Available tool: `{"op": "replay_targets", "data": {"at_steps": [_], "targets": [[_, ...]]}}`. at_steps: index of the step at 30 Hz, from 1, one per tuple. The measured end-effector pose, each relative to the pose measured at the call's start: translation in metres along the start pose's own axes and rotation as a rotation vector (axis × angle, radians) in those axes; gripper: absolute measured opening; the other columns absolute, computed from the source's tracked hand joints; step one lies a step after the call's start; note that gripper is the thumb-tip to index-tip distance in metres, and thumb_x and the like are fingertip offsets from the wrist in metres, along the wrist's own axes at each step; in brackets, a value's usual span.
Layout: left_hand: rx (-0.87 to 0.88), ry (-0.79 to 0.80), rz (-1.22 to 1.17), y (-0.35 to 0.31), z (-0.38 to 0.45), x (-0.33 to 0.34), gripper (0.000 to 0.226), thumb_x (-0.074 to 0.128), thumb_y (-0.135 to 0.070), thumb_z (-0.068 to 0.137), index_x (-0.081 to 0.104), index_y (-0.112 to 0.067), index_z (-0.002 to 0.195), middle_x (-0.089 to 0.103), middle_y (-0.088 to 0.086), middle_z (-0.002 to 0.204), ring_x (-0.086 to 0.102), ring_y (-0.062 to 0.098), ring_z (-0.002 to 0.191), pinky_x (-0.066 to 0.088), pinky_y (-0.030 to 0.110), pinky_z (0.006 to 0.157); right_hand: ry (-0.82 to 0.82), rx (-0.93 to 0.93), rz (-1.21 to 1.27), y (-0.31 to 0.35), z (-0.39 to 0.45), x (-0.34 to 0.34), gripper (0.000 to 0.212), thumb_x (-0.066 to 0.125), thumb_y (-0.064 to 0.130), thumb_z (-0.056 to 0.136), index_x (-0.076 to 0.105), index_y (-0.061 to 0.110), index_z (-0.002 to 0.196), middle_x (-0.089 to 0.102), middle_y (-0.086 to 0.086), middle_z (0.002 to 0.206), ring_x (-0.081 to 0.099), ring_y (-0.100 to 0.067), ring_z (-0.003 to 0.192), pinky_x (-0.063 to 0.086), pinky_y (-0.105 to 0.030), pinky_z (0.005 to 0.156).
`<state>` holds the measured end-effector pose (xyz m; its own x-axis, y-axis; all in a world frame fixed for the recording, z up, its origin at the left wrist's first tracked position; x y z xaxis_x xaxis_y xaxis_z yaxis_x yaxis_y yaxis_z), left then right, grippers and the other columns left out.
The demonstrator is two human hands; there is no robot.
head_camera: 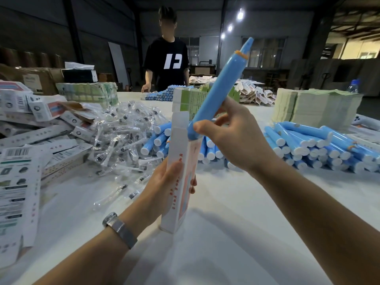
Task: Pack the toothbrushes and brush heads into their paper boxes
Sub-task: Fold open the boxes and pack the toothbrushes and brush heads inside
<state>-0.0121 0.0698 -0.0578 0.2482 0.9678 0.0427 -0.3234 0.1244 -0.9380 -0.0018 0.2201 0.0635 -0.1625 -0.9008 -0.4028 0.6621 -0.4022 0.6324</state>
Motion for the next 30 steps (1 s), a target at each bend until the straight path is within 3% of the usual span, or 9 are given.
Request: {"op": "replay_targets", "data": {"at_steps": [6, 10, 12, 15, 18, 23, 26, 28, 30], "targets": [[0.025, 0.038, 0.064, -0.004, -0.001, 0.006, 0.099, 0.068, -0.09, 0.052, 0.057, -0.018, 0.118, 0.067, 0.008, 0.082, 0.064, 0.023, 0.074, 0.057, 0.038, 0.076, 0.123, 0.119, -0.02, 0.006, 0.004, -0.007, 0.02, 0.057, 0.042, 0.07, 0.055, 0.034, 0.088, 0.055, 0.015, 0.076, 0.051, 0.005, 0.062, 0.044, -0.027, 0.066], [0.031, 0.03, 0.042, -0.005, -0.002, 0.007, 0.105, 0.07, -0.09, 0.049, 0.056, -0.013, 0.119, 0.066, 0.009, 0.081, 0.064, 0.021, 0.073, 0.056, 0.033, 0.072, 0.317, 0.05, -0.076, 0.018, 0.0, 0.001, 0.026, 0.06, 0.036, 0.074, 0.065, 0.016, 0.089, 0.064, -0.002, 0.089, 0.062, -0.019, 0.086, 0.053, -0.047, 0.081], [0.024, 0.02, 0.018, -0.006, -0.003, 0.006, 0.107, 0.071, -0.089, 0.049, 0.056, -0.011, 0.12, 0.067, 0.009, 0.081, 0.064, 0.022, 0.073, 0.057, 0.035, 0.073, 0.337, 0.066, -0.051, 0.016, 0.0, -0.002, 0.019, 0.069, 0.033, 0.081, 0.068, 0.015, 0.087, 0.066, -0.001, 0.088, 0.063, -0.014, 0.085, 0.054, -0.041, 0.078], [0.027, 0.038, 0.038, -0.005, -0.003, 0.007, 0.105, 0.07, -0.089, 0.049, 0.058, -0.009, 0.116, 0.069, 0.007, 0.08, 0.065, 0.025, 0.073, 0.057, 0.04, 0.075, 0.35, 0.133, -0.005, 0.007, 0.001, -0.011, 0.02, 0.071, 0.044, 0.085, 0.069, 0.024, 0.086, 0.069, 0.012, 0.082, 0.061, 0.007, 0.07, 0.047, -0.015, 0.057], [0.014, 0.038, 0.043, -0.005, -0.003, 0.008, 0.108, 0.07, -0.09, 0.047, 0.057, -0.01, 0.119, 0.069, 0.007, 0.081, 0.065, 0.025, 0.074, 0.057, 0.041, 0.076, 0.348, 0.167, 0.022, -0.003, 0.002, -0.009, 0.015, 0.07, 0.044, 0.085, 0.063, 0.031, 0.09, 0.068, 0.013, 0.086, 0.06, 0.011, 0.071, 0.044, -0.015, 0.058], [0.016, 0.061, 0.065, -0.006, -0.004, 0.007, 0.106, 0.067, -0.092, 0.049, 0.057, -0.013, 0.12, 0.071, 0.007, 0.084, 0.067, 0.023, 0.076, 0.059, 0.038, 0.077, 0.386, 0.225, 0.22, -0.009, 0.0, 0.006, 0.041, 0.069, 0.041, 0.087, 0.048, 0.033, 0.122, 0.066, 0.011, 0.11, 0.068, -0.001, 0.089, 0.05, -0.017, 0.063], [-0.004, 0.071, 0.047, -0.005, -0.004, 0.006, 0.102, 0.068, -0.089, 0.052, 0.058, -0.013, 0.118, 0.071, 0.008, 0.086, 0.066, 0.025, 0.076, 0.058, 0.04, 0.079, 0.399, 0.194, 0.299, -0.008, -0.003, 0.011, 0.024, 0.055, 0.038, 0.095, 0.055, 0.031, 0.117, 0.068, 0.006, 0.102, 0.068, -0.005, 0.087, 0.057, -0.025, 0.07], [-0.039, 0.083, -0.033, -0.005, -0.003, 0.003, 0.098, 0.071, -0.085, 0.054, 0.06, -0.011, 0.119, 0.07, 0.011, 0.089, 0.065, 0.026, 0.078, 0.057, 0.038, 0.079, 0.378, 0.161, 0.321, -0.01, -0.004, 0.014, 0.014, 0.054, 0.024, 0.099, 0.057, 0.026, 0.113, 0.066, -0.014, 0.105, 0.069, -0.021, 0.089, 0.057, -0.037, 0.075], [-0.063, 0.108, -0.099, -0.006, -0.002, -0.001, 0.09, 0.073, -0.079, 0.059, 0.064, -0.012, 0.119, 0.069, 0.015, 0.094, 0.066, 0.028, 0.083, 0.055, 0.037, 0.08, 0.371, 0.15, 0.304, -0.016, -0.006, 0.02, 0.015, 0.052, 0.019, 0.101, 0.058, 0.025, 0.114, 0.067, -0.02, 0.107, 0.067, -0.033, 0.095, 0.055, -0.048, 0.08]]}}
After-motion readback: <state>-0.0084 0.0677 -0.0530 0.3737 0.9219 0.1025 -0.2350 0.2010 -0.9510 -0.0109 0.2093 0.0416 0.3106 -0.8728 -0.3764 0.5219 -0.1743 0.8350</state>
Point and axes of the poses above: each hand's wrist, its own z-axis towards the middle knuckle, its own x-axis out of the palm, y = z × x, the point moved 4 cm from there along z, towards the middle knuckle
